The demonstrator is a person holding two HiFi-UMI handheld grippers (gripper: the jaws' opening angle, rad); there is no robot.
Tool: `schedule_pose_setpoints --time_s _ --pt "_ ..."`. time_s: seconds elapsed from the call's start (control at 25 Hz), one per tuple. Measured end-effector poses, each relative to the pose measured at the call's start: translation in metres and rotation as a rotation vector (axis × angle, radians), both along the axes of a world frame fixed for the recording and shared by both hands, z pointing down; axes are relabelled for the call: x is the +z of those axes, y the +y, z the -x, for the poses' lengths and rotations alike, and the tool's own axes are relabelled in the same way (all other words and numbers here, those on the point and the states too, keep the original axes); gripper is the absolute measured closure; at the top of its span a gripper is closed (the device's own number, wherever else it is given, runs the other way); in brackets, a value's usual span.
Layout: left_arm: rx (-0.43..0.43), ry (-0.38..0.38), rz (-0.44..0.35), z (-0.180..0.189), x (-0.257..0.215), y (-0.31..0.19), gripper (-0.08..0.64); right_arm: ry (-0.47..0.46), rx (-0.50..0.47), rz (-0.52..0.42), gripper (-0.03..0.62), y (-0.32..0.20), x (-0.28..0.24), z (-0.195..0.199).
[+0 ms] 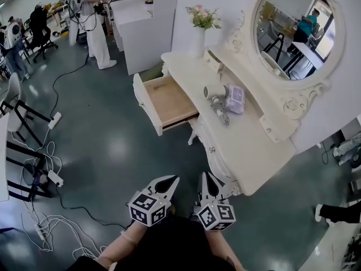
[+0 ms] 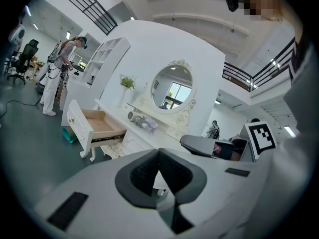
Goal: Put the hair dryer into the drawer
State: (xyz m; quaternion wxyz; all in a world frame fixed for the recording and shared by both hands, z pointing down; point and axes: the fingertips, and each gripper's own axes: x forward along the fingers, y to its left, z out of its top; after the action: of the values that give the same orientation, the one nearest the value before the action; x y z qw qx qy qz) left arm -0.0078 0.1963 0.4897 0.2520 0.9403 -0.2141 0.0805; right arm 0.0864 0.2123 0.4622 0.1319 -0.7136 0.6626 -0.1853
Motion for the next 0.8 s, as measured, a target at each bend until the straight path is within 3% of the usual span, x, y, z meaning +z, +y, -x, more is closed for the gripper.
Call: schedule_pose_setpoints --time_s 0.4,0.8 --pt "-0.014 0.008 0.009 0.002 0.001 -0.007 0.560 0.016 -0.034 0.010 0.569 -0.012 0.005 0.007" --pt "-0.031 0.004 0.010 -0.009 0.003 -0.050 0.560 0.025 -0.050 0.035 0.569 -0.054 0.012 -0.008"
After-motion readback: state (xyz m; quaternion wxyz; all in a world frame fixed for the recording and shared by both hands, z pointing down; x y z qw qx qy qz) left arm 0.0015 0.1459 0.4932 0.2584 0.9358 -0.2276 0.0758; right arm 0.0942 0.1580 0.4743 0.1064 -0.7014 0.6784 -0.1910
